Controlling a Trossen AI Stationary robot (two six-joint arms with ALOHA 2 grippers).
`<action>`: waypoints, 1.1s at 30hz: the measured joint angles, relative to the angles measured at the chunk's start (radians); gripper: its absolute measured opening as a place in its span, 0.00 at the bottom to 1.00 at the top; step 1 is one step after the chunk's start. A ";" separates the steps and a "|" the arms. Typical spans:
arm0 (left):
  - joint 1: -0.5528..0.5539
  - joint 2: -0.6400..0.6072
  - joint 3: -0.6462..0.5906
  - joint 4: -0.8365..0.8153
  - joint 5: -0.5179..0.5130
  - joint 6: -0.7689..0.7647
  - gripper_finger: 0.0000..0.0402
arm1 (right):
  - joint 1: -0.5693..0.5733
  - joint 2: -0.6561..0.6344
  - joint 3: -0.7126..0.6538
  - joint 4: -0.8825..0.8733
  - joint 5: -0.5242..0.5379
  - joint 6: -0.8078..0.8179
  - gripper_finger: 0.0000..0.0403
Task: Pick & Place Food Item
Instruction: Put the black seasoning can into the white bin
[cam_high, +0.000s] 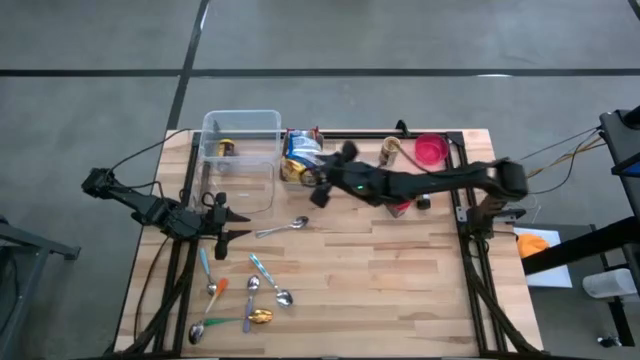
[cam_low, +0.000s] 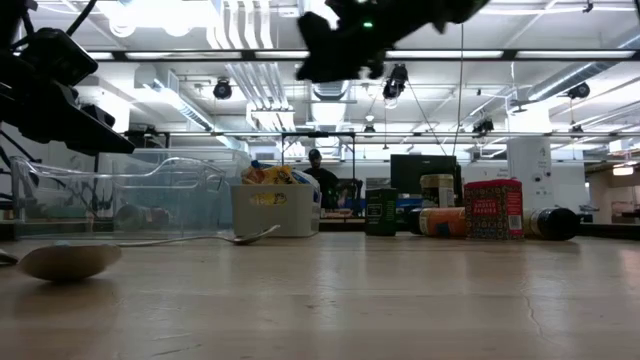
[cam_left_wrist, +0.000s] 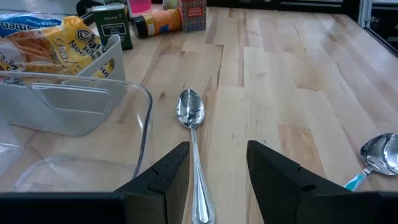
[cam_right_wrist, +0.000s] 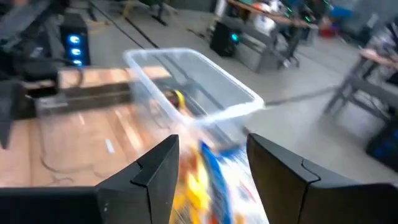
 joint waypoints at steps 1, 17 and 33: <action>0.000 0.000 0.000 0.000 0.000 0.000 0.41 | -0.002 -0.033 -0.034 -0.022 0.005 0.023 0.46; 0.000 0.000 0.000 0.000 0.000 0.000 0.41 | -0.165 -0.254 -0.185 -0.371 -0.002 0.298 0.46; 0.000 0.000 0.000 0.000 0.000 0.000 0.41 | -0.334 -0.160 -0.117 -0.542 -0.183 0.351 0.46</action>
